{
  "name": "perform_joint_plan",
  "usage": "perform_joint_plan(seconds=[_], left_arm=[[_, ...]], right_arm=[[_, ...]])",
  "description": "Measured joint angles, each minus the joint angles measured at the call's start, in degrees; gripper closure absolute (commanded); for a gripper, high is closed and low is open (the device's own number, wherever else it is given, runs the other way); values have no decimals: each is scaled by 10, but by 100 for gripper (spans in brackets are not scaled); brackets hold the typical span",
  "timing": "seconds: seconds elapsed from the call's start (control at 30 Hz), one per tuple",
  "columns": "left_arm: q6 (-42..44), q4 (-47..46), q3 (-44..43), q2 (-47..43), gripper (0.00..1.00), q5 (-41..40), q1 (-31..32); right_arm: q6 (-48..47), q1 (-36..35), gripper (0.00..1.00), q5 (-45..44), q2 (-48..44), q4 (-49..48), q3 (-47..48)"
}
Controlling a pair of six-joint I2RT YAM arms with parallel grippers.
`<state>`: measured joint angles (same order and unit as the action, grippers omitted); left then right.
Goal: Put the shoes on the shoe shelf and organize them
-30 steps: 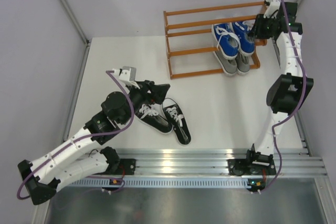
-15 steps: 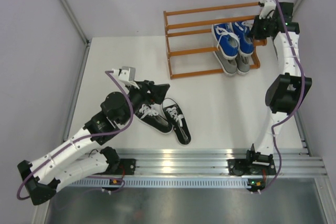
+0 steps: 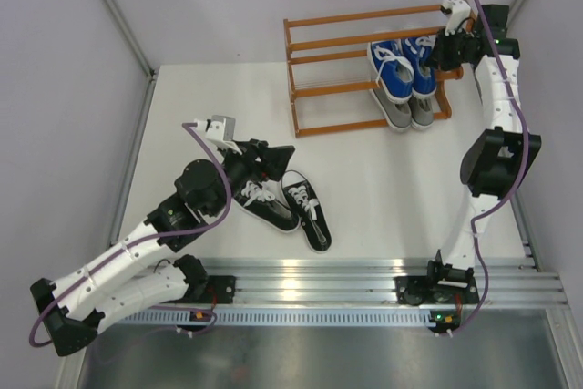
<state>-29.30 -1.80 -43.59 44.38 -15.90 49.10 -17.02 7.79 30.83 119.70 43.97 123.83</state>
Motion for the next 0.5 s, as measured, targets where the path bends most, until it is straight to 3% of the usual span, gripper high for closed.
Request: perform_joint_plan(seconds=[0.23, 0.5], left_arm=[[0, 0, 0, 0, 13, 2, 0], [0, 0, 0, 5, 13, 9, 0]], right_arm=[[-26, 0, 99, 20, 0, 2, 0], [-31, 2, 80, 33, 0, 3, -1]])
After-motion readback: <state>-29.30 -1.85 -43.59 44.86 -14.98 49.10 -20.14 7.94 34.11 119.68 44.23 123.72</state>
